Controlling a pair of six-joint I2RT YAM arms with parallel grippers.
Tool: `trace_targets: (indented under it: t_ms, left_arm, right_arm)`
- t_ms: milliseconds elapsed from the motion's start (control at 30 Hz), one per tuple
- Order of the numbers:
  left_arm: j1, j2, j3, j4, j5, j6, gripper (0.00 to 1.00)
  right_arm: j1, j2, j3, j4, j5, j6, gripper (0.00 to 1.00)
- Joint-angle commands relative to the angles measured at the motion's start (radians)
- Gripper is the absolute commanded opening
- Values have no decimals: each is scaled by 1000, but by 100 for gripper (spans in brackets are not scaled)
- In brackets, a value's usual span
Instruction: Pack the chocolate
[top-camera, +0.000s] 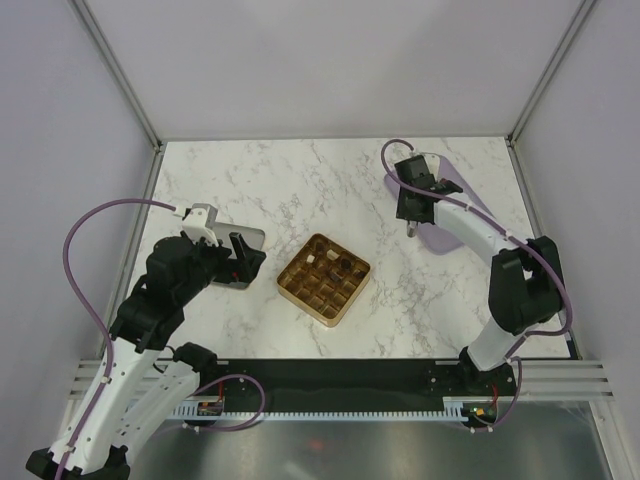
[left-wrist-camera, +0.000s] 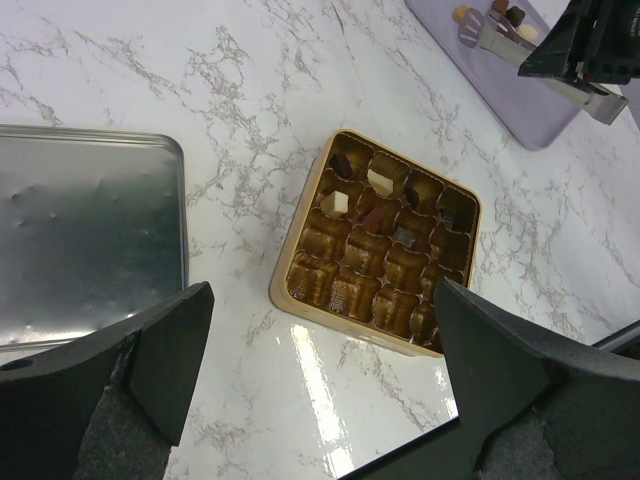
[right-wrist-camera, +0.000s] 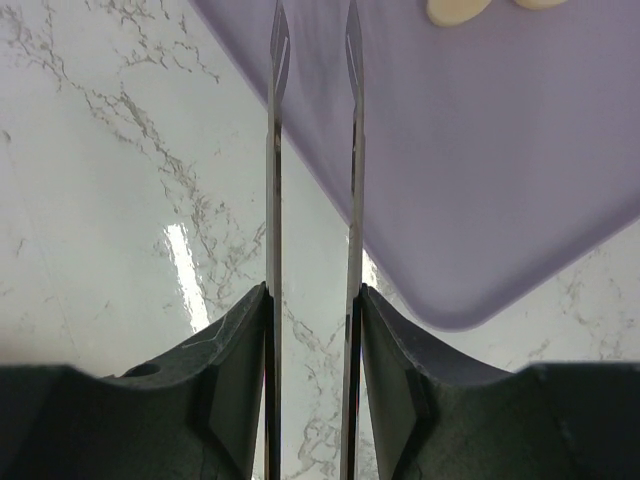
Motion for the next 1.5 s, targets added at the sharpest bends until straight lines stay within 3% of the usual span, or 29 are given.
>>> trace_targets:
  t_ms: [0, 633, 1467]
  left_arm:
    - [-5, -6, -3, 2, 2, 24, 100]
    - [-5, -4, 0, 2, 2, 25, 100]
    - [-5, -1, -3, 1, -3, 25, 100]
  right_arm:
    - [-7, 31, 57, 82, 34, 47, 48]
    - [-53, 152, 145, 88, -2, 73, 47]
    - [-87, 163, 157, 71, -88, -5, 43]
